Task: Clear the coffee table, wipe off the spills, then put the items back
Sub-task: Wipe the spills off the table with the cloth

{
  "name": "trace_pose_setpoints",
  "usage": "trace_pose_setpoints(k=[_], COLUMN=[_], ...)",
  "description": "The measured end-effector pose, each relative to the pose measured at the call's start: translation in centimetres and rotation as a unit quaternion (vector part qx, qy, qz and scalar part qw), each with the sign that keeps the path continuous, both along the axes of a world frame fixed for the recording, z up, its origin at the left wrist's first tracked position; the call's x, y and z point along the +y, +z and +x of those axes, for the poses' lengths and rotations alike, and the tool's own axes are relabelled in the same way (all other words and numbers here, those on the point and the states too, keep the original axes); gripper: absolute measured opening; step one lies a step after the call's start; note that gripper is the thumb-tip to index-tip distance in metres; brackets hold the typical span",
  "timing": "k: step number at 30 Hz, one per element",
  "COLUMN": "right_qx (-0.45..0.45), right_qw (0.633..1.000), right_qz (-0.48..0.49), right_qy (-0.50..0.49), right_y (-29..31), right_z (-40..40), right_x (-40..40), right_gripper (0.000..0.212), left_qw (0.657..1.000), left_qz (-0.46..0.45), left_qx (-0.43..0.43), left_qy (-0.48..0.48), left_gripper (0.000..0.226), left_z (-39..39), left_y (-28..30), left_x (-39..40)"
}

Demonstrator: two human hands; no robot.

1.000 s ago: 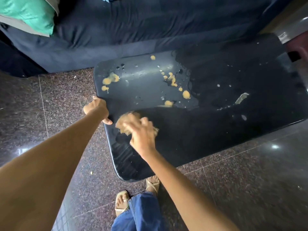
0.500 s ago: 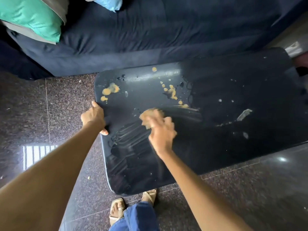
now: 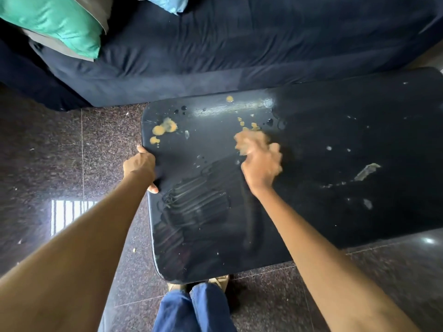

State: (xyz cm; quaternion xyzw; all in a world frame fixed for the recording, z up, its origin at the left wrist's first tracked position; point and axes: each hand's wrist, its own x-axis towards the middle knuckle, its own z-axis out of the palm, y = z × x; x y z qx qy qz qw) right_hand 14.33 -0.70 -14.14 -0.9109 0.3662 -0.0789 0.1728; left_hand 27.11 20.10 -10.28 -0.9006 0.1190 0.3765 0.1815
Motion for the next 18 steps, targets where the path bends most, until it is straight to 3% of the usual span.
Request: trace_pose_setpoints(k=[2, 4, 5, 7, 9, 10, 12, 14, 16, 18], right_qx=[-0.028, -0.048, -0.041, -0.021, 0.025, 0.055, 0.079, 0.064, 0.046, 0.026], right_qw=[0.972, 0.944, 0.956, 0.996, 0.990, 0.978, 0.971, 0.988, 0.996, 0.962], right_qz=[-0.041, -0.065, -0.059, -0.023, 0.010, 0.007, 0.020, 0.049, 0.029, 0.001], right_qy=[0.229, 0.320, 0.284, 0.080, -0.140, -0.203, -0.227, -0.132, 0.074, 0.272], right_y=[-0.6, -1.0, -1.2, -1.0, -1.1, -0.9, -0.4, 0.0, 0.1, -0.1], right_z=[-0.8, -1.2, -1.6, -1.7, -0.4, 0.7, 3.1, 4.7, 4.6, 4.0], right_x=[0.6, -1.8, -3.2, -5.7, -7.0, -6.7, -4.5, -1.0, 2.2, 1.8], right_gripper=[0.049, 0.051, 0.051, 0.049, 0.044, 0.044, 0.045, 0.044, 0.043, 0.047], left_qw=[1.000, 1.000, 1.000, 1.000, 0.999, 0.999, 0.998, 0.997, 0.999, 0.999], left_qz=[0.008, 0.010, 0.013, 0.020, 0.021, 0.019, 0.014, 0.025, 0.031, -0.017], left_qx=[-0.005, -0.003, -0.003, -0.010, -0.020, -0.032, -0.051, -0.046, -0.011, 0.034], left_qy=[-0.009, -0.004, -0.001, -0.012, -0.015, -0.018, -0.040, -0.057, -0.029, 0.035], left_gripper=[0.128, 0.130, 0.131, 0.131, 0.120, 0.108, 0.079, 0.074, 0.100, 0.116], left_z=[0.1, 0.1, 0.0, 0.1, 0.1, 0.2, 0.2, 0.1, 0.5, 1.8], left_y=[-0.1, 0.0, -0.1, -0.3, -0.4, -0.6, -0.7, -0.4, -0.2, -0.3], left_x=[-0.1, 0.0, 0.1, 0.0, -0.4, -0.5, -1.1, -1.4, -0.9, 0.1])
